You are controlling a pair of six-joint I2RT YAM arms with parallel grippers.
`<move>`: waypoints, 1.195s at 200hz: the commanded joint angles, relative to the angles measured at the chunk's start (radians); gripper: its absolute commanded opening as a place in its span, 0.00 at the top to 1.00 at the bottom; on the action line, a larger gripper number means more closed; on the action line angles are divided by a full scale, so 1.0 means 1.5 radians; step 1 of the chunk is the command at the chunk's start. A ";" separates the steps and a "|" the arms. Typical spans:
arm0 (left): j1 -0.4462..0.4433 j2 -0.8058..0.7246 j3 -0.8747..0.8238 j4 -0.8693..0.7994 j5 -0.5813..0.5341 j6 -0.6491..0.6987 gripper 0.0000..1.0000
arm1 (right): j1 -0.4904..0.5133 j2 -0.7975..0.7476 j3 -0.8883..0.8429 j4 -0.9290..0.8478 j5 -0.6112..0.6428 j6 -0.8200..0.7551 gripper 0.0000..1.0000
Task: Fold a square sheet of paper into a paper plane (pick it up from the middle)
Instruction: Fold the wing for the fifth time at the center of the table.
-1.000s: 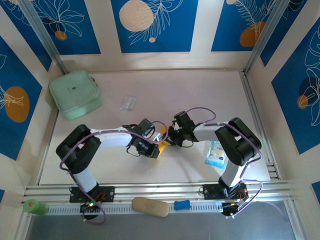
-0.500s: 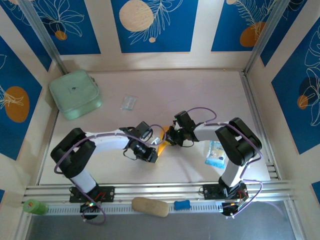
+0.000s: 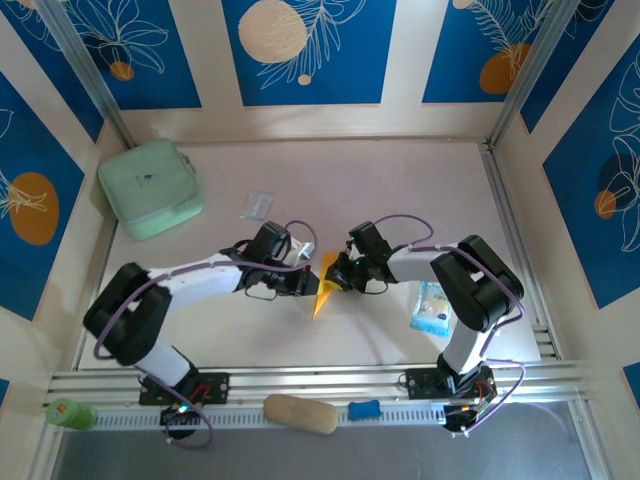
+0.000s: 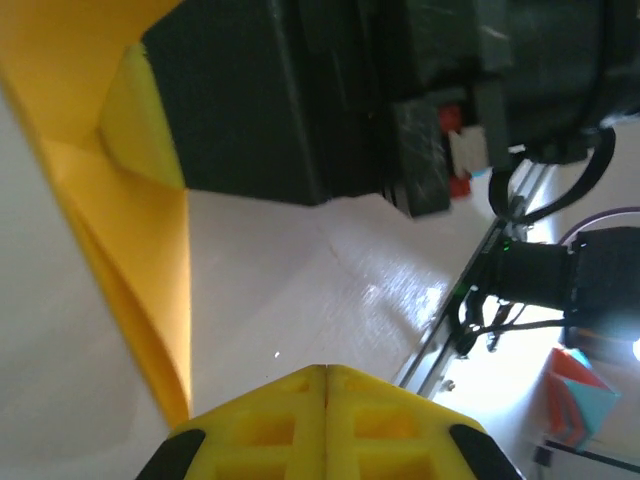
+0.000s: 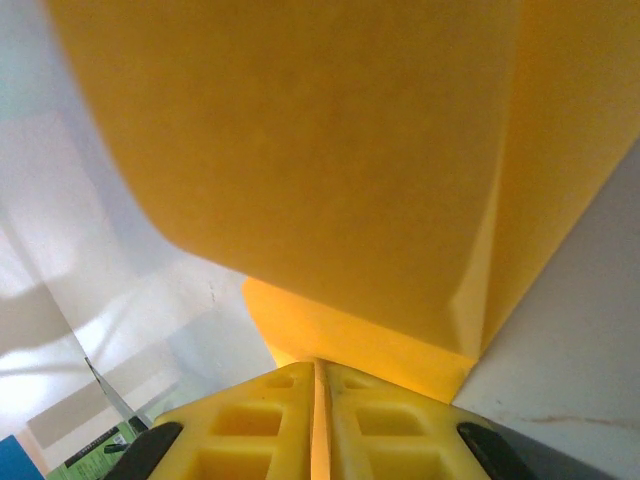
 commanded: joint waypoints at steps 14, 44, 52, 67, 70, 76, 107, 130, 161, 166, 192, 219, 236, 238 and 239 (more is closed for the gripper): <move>0.000 0.070 0.019 0.116 0.079 -0.072 0.97 | -0.006 -0.007 -0.020 -0.032 0.029 0.002 0.87; -0.010 0.099 0.042 0.088 0.080 -0.053 0.96 | -0.006 -0.007 -0.019 -0.034 0.028 0.003 0.87; -0.015 0.104 0.052 0.057 0.068 -0.035 0.96 | -0.006 -0.006 -0.018 -0.033 0.028 0.004 0.87; -0.024 0.116 0.073 -0.003 0.039 0.000 0.96 | -0.006 -0.007 -0.017 -0.035 0.028 0.004 0.87; -0.026 0.118 0.075 -0.011 0.033 0.007 0.96 | -0.006 -0.006 -0.017 -0.035 0.028 0.003 0.87; -0.029 0.121 0.080 -0.029 0.021 0.018 0.96 | -0.006 -0.006 -0.016 -0.034 0.028 0.003 0.87; -0.036 0.136 0.089 -0.088 -0.025 0.062 0.96 | -0.005 -0.003 -0.015 -0.035 0.027 0.004 0.87; -0.037 0.140 0.076 -0.109 -0.058 0.081 0.96 | -0.006 -0.002 -0.015 -0.037 0.028 0.002 0.87; -0.037 0.137 0.055 -0.127 -0.086 0.100 0.96 | -0.006 -0.003 -0.016 -0.037 0.028 0.002 0.87; -0.037 0.133 0.051 -0.130 -0.093 0.102 0.96 | -0.006 -0.002 -0.016 -0.038 0.028 0.002 0.87; -0.037 0.104 0.038 -0.139 -0.110 0.107 0.96 | -0.006 -0.001 -0.015 -0.040 0.028 0.001 0.87; -0.037 0.088 0.028 -0.151 -0.117 0.111 0.95 | -0.007 -0.001 -0.015 -0.040 0.027 0.001 0.87; -0.036 0.078 0.019 -0.160 -0.119 0.112 0.96 | -0.007 -0.001 -0.015 -0.039 0.027 0.001 0.87; -0.037 0.077 0.017 -0.160 -0.118 0.112 0.96 | -0.007 -0.001 -0.015 -0.039 0.026 0.001 0.87; -0.037 0.076 0.017 -0.160 -0.118 0.112 0.96 | -0.007 -0.001 -0.015 -0.039 0.026 0.002 0.87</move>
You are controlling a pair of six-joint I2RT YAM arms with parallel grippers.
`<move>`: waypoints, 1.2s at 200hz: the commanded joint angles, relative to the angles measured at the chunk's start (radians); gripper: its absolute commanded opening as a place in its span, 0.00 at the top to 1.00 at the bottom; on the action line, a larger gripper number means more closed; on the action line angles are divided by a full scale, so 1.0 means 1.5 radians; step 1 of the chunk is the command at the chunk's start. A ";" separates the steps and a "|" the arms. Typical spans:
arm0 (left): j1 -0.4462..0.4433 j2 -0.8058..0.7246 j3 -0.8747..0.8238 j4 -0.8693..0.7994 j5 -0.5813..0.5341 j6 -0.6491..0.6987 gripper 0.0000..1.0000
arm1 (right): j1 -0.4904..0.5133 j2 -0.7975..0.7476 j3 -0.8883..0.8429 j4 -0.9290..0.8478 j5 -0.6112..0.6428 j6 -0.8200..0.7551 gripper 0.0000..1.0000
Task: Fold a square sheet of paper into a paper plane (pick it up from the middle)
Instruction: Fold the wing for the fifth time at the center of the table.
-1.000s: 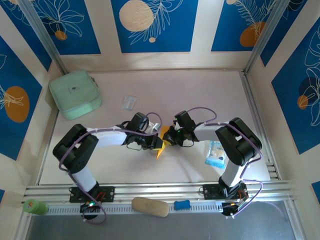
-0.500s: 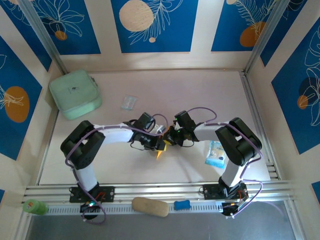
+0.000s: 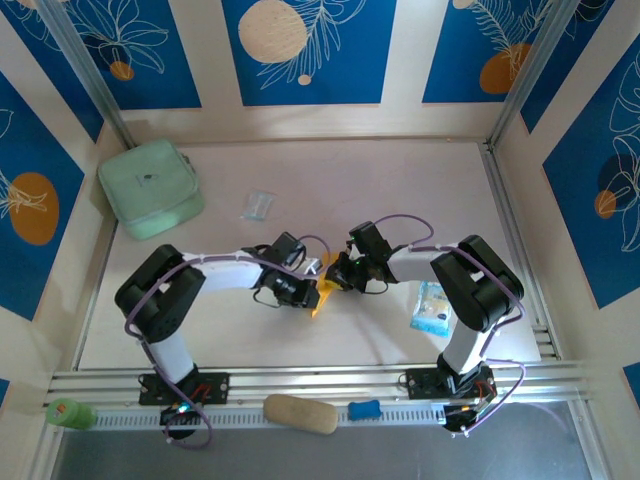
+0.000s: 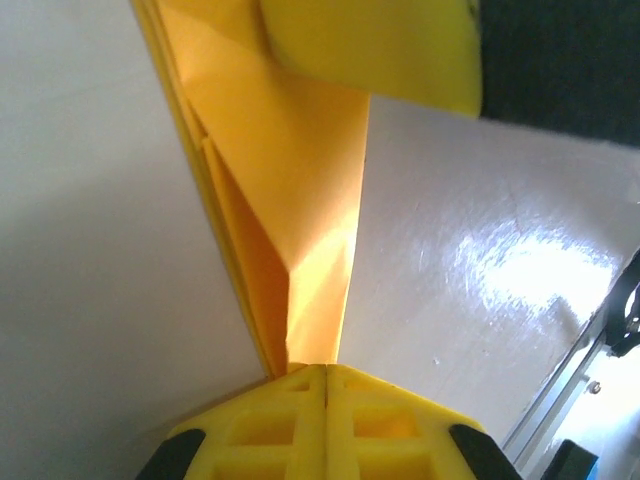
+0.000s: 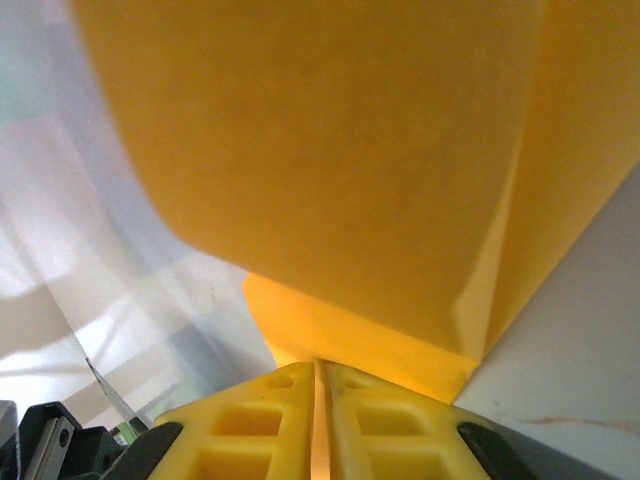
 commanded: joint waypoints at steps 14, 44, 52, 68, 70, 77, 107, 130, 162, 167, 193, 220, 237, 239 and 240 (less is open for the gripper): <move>-0.004 -0.031 -0.032 -0.048 -0.013 0.016 0.96 | -0.006 -0.001 -0.014 -0.039 0.026 0.002 0.87; -0.004 -0.071 -0.058 -0.047 -0.026 0.008 0.97 | -0.005 -0.003 -0.016 -0.035 0.026 0.003 0.87; -0.004 -0.089 -0.062 -0.041 -0.029 0.004 0.97 | -0.005 -0.004 -0.017 -0.034 0.026 0.003 0.87; -0.004 -0.117 -0.058 -0.017 -0.023 -0.010 0.97 | -0.005 -0.005 -0.017 -0.033 0.025 0.004 0.87; -0.004 -0.120 -0.058 -0.012 -0.021 -0.013 0.97 | -0.005 -0.004 -0.017 -0.033 0.025 0.005 0.87; -0.003 -0.126 -0.054 0.008 -0.012 -0.023 0.97 | -0.005 -0.003 -0.017 -0.032 0.024 0.004 0.87; -0.003 -0.090 -0.023 0.083 0.024 -0.065 0.96 | -0.004 -0.003 -0.018 -0.027 0.023 0.007 0.87; -0.001 -0.039 0.011 0.092 0.024 -0.069 0.96 | -0.004 -0.002 -0.017 -0.026 0.019 0.007 0.87; 0.009 0.012 0.035 0.114 0.007 -0.071 0.94 | -0.003 -0.005 -0.020 -0.024 0.019 0.009 0.87; 0.011 0.018 0.038 0.112 0.000 -0.068 0.94 | -0.003 -0.005 -0.021 -0.023 0.019 0.010 0.87; 0.015 0.039 0.039 0.087 -0.034 -0.063 0.95 | -0.003 -0.007 -0.023 -0.019 0.018 0.011 0.87; 0.015 0.063 0.021 0.055 -0.055 -0.062 0.99 | -0.005 -0.012 -0.018 -0.017 0.011 0.008 0.87; 0.015 0.067 0.006 0.044 -0.057 -0.058 1.00 | -0.006 -0.019 -0.004 -0.024 0.005 -0.002 0.87; 0.016 0.066 0.004 0.043 -0.057 -0.057 1.00 | -0.007 -0.021 -0.001 -0.027 0.007 -0.005 0.87; 0.015 0.066 0.003 0.042 -0.058 -0.057 1.00 | -0.007 -0.022 0.000 -0.030 0.007 -0.005 0.87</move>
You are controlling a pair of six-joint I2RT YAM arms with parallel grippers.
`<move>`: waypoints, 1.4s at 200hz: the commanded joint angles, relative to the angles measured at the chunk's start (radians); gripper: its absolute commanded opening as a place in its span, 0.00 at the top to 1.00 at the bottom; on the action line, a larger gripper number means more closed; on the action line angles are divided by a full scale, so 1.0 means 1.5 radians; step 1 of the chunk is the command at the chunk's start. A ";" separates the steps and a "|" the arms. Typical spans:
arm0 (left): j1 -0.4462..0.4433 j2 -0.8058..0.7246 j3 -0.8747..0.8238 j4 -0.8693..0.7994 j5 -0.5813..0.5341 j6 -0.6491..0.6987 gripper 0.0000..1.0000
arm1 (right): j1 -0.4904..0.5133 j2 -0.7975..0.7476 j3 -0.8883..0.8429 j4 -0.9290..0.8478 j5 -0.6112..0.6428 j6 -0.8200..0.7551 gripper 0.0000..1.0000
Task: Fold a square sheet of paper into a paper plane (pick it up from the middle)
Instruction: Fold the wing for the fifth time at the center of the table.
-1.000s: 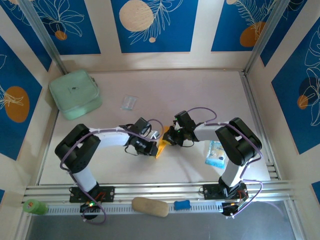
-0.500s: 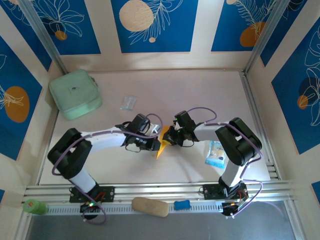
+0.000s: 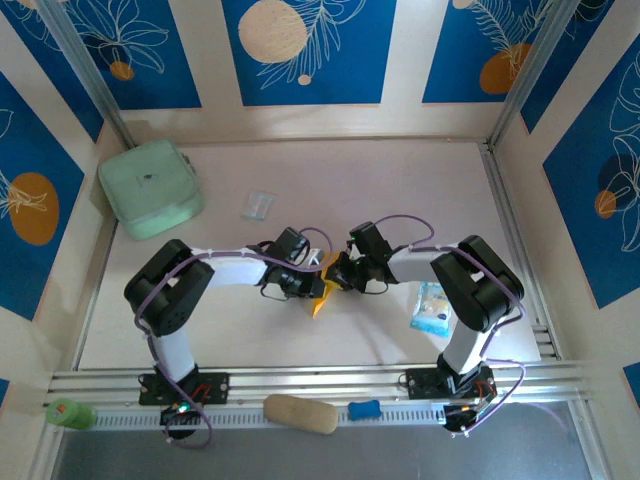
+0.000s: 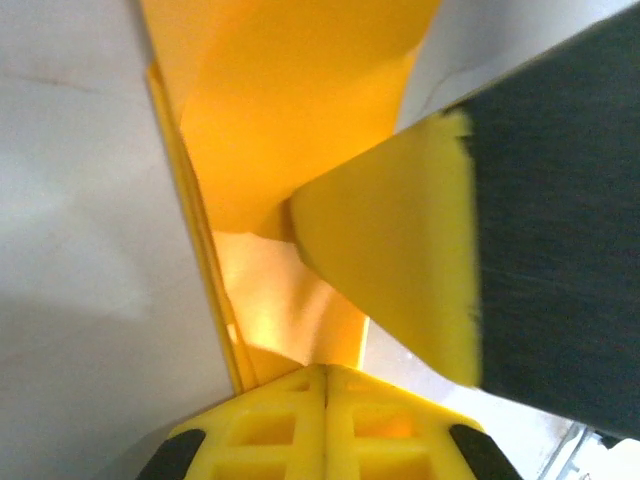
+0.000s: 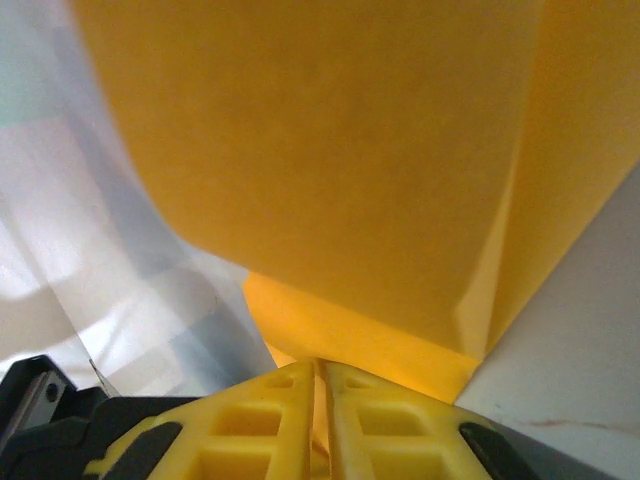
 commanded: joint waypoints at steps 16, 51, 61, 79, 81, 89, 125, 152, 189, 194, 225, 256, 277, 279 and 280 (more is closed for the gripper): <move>0.005 0.014 -0.036 -0.064 -0.030 0.023 1.00 | -0.013 -0.038 0.021 -0.071 0.020 -0.031 0.86; 0.004 0.013 -0.042 -0.070 -0.024 0.029 1.00 | -0.020 -0.064 0.041 -0.070 0.011 -0.059 0.86; 0.005 0.016 -0.040 -0.069 -0.022 0.030 1.00 | -0.015 -0.060 0.041 -0.057 0.003 -0.057 0.86; 0.005 0.016 -0.040 -0.068 -0.021 0.029 1.00 | -0.001 -0.039 0.039 -0.038 -0.002 -0.052 0.85; 0.005 0.015 -0.040 -0.068 -0.022 0.029 1.00 | 0.001 -0.035 0.039 -0.038 -0.001 -0.052 0.85; 0.005 0.015 -0.040 -0.068 -0.021 0.029 1.00 | 0.004 -0.021 0.041 -0.043 0.004 -0.052 0.86; 0.007 0.019 -0.043 -0.065 -0.018 0.026 1.00 | -0.026 0.019 0.027 -0.031 0.011 -0.043 0.87; 0.009 0.025 -0.041 -0.060 -0.006 0.026 1.00 | -0.061 0.022 0.039 -0.040 0.008 -0.060 0.86; 0.009 0.042 -0.037 -0.056 0.013 0.027 1.00 | -0.123 0.030 0.050 -0.034 -0.011 -0.066 0.86; 0.009 0.042 -0.037 -0.055 0.014 0.027 1.00 | -0.131 0.032 0.053 -0.034 -0.014 -0.068 0.86; 0.009 0.042 -0.036 -0.058 0.018 0.027 1.00 | -0.176 0.046 0.071 -0.034 -0.020 -0.070 0.86; 0.009 0.041 -0.036 -0.060 0.017 0.027 1.00 | -0.202 0.048 0.094 -0.057 -0.004 -0.075 0.86; 0.009 0.039 -0.036 -0.059 0.017 0.027 1.00 | -0.206 0.034 0.106 -0.074 -0.001 -0.083 0.87; 0.009 0.039 -0.037 -0.060 0.016 0.026 1.00 | -0.205 0.031 0.105 -0.075 0.000 -0.084 0.87; 0.009 0.039 -0.037 -0.060 0.016 0.027 1.00 | -0.204 0.029 0.105 -0.075 -0.001 -0.084 0.87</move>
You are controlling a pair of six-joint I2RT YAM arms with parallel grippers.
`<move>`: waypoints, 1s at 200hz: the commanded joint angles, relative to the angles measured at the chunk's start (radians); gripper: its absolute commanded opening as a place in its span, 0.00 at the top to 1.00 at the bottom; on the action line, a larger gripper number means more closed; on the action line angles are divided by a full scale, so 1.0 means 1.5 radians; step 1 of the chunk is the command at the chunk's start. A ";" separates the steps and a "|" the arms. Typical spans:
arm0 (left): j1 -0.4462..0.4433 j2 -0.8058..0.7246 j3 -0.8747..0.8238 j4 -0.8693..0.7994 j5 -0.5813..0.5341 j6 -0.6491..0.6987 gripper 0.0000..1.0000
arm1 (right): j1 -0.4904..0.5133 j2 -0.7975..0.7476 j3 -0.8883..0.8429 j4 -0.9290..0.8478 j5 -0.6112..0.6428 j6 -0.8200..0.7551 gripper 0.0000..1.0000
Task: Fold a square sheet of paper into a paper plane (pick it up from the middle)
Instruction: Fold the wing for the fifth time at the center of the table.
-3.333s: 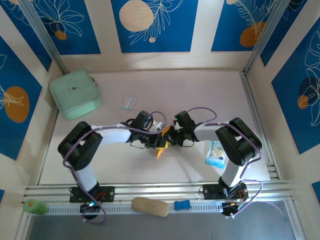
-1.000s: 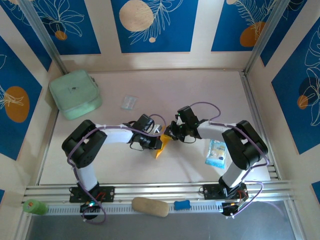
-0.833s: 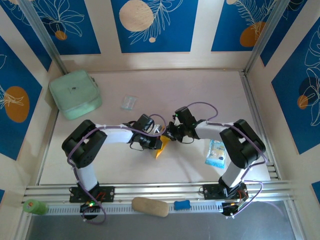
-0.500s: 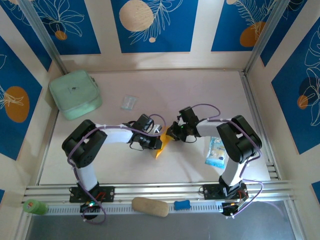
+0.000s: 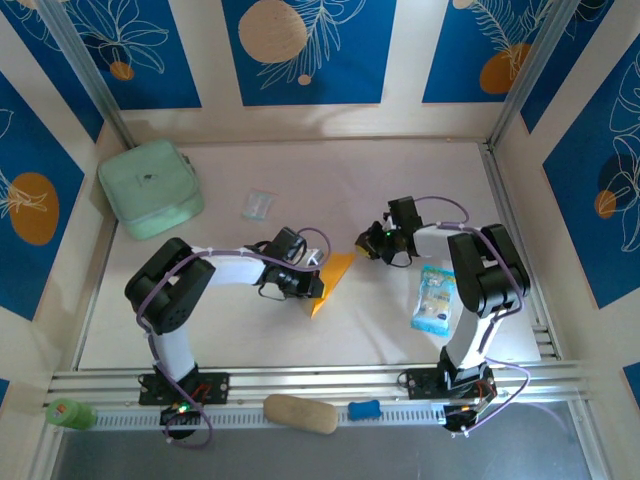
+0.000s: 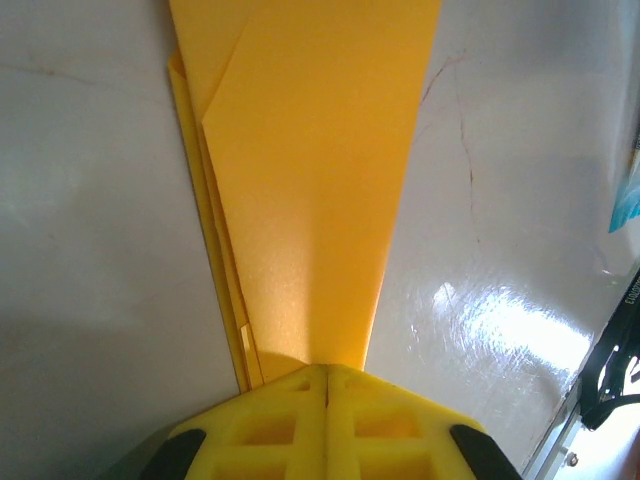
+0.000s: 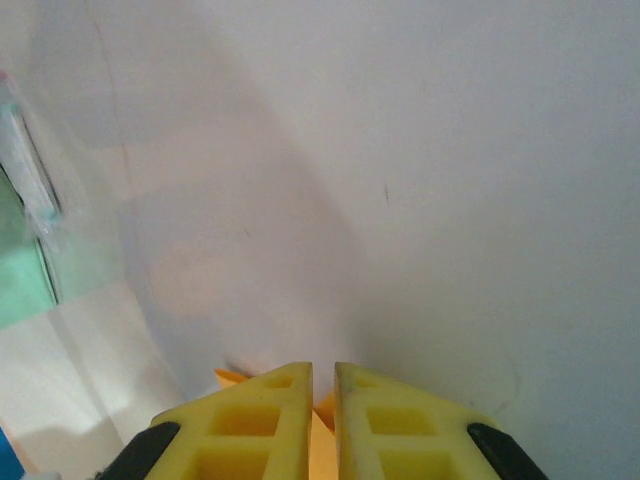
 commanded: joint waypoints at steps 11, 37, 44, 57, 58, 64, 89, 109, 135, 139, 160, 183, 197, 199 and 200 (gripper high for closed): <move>-0.001 0.029 -0.027 -0.076 -0.025 0.013 1.00 | 0.008 -0.032 0.016 -0.036 0.010 -0.024 0.87; -0.001 0.019 -0.030 -0.078 -0.032 0.011 1.00 | 0.054 -0.073 0.005 -0.036 0.008 -0.032 0.86; 0.000 0.017 -0.030 -0.078 -0.034 0.012 1.00 | 0.070 -0.070 0.005 -0.034 -0.002 -0.033 0.86; -0.001 0.011 -0.032 -0.078 -0.037 0.012 1.00 | 0.096 -0.057 0.004 -0.022 -0.028 -0.030 0.87; -0.001 0.011 -0.032 -0.078 -0.038 0.013 1.00 | 0.098 -0.056 0.004 -0.020 -0.030 -0.029 0.87; -0.001 0.008 -0.033 -0.079 -0.039 0.012 1.00 | 0.111 -0.048 0.002 -0.012 -0.037 -0.027 0.87; -0.001 0.000 -0.031 -0.082 -0.042 0.014 1.00 | 0.145 -0.012 -0.005 -0.013 -0.021 -0.019 0.88; -0.001 -0.011 -0.031 -0.084 -0.041 0.014 1.00 | 0.144 0.013 -0.027 -0.001 -0.016 -0.010 0.89; -0.001 -0.028 -0.038 -0.079 -0.038 0.009 1.00 | 0.134 0.025 -0.044 -0.003 -0.015 -0.010 0.91; -0.001 -0.031 -0.040 -0.077 -0.036 0.008 1.00 | 0.133 0.025 -0.045 -0.006 -0.013 -0.011 0.91; -0.001 -0.044 -0.044 -0.062 -0.030 -0.003 1.00 | 0.134 0.023 -0.045 -0.019 -0.007 -0.015 0.93; -0.001 -0.062 -0.041 -0.051 -0.018 -0.014 1.00 | 0.139 0.021 -0.042 -0.027 -0.003 -0.018 0.93; 0.000 -0.083 -0.037 -0.053 -0.015 -0.018 0.99 | 0.142 0.020 -0.038 -0.031 -0.004 -0.018 0.94; 0.000 -0.087 -0.036 -0.053 -0.015 -0.019 0.99 | 0.143 0.020 -0.037 -0.032 -0.004 -0.017 0.94; -0.001 -0.088 -0.035 -0.053 -0.015 -0.019 0.98 | 0.143 0.020 -0.037 -0.032 -0.003 -0.017 0.94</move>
